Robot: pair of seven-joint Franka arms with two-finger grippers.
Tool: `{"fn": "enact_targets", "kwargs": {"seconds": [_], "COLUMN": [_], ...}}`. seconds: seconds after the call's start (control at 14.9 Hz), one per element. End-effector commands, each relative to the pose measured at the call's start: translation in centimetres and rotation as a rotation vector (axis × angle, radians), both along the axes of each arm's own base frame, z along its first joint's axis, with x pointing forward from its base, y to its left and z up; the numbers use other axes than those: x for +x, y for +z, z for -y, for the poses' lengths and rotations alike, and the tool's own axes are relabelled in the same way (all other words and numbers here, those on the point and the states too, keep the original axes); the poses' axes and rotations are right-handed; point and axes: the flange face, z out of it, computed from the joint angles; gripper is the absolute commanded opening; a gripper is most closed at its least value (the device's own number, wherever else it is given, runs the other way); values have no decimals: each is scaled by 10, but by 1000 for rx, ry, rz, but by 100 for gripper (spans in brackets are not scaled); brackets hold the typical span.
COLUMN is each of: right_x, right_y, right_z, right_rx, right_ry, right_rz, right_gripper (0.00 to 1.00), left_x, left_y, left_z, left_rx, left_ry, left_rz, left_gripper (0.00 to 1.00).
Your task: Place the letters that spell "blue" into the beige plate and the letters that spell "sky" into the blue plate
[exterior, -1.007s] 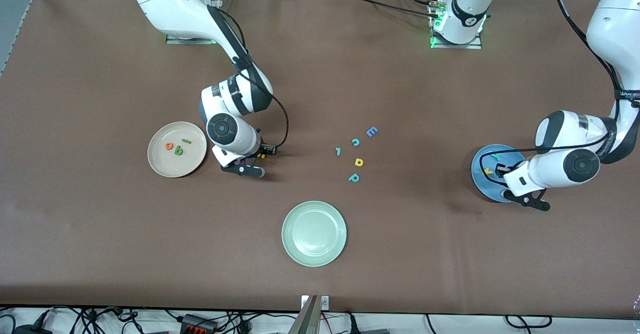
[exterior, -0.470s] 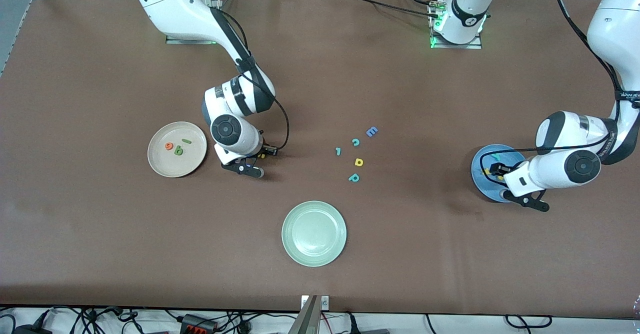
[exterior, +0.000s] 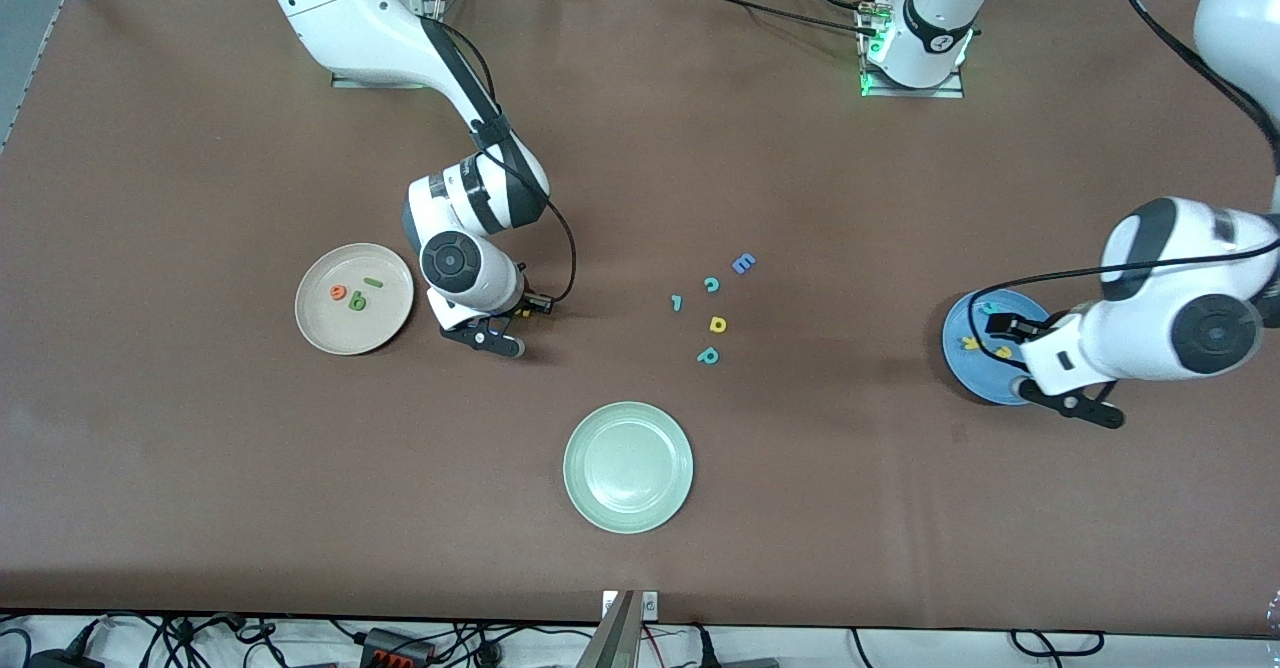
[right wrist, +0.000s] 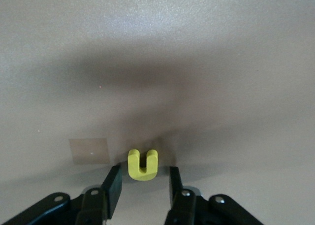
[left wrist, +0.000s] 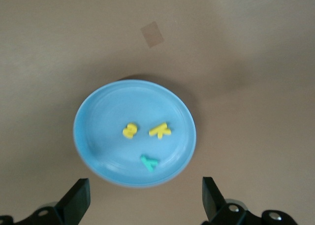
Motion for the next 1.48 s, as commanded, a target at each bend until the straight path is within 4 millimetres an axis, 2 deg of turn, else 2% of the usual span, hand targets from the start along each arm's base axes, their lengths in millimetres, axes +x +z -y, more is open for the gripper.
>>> {"fn": "enact_targets", "kwargs": {"seconds": [0.0,0.27,0.4,0.47,0.54,0.6,0.81,0.87,0.94,1.14,1.41], "right_x": [5,6,7,6,6,6,6,6,6,7,10], "right_y": [2,1,0,-1,-3,-3,-3,-3,-3,-3,0], "right_z": [-3,-4,-3,-3,-2,-3,-2,-2,-2,-2,1], "right_rx": [2,6,-8,-14,-16,-16,-20,-25,-28,-26,-25], "right_ry": [-13,-14,4,8,7,11,16,21,25,22,20], "right_rz": [18,32,41,42,39,40,42,44,46,47,50], "right_gripper": [47,47,47,47,47,46,38,38,32,27,17], "left_x": [4,-6,-11,-17,-21,-24,-40,-46,-54,-77,-107], "left_y": [57,110,128,146,154,160,195,202,215,231,224], "left_z": [5,23,26,27,32,29,25,29,36,32,31], "left_rx": [-28,-25,-33,-13,-4,-18,-40,-25,-7,-39,-48], "left_ry": [20,-7,4,16,29,65,142,148,148,201,211], "left_rz": [-24,-57,-45,-23,-19,-21,17,25,50,164,308], "left_gripper": [100,100,100,100,100,100,100,100,100,100,100]}}
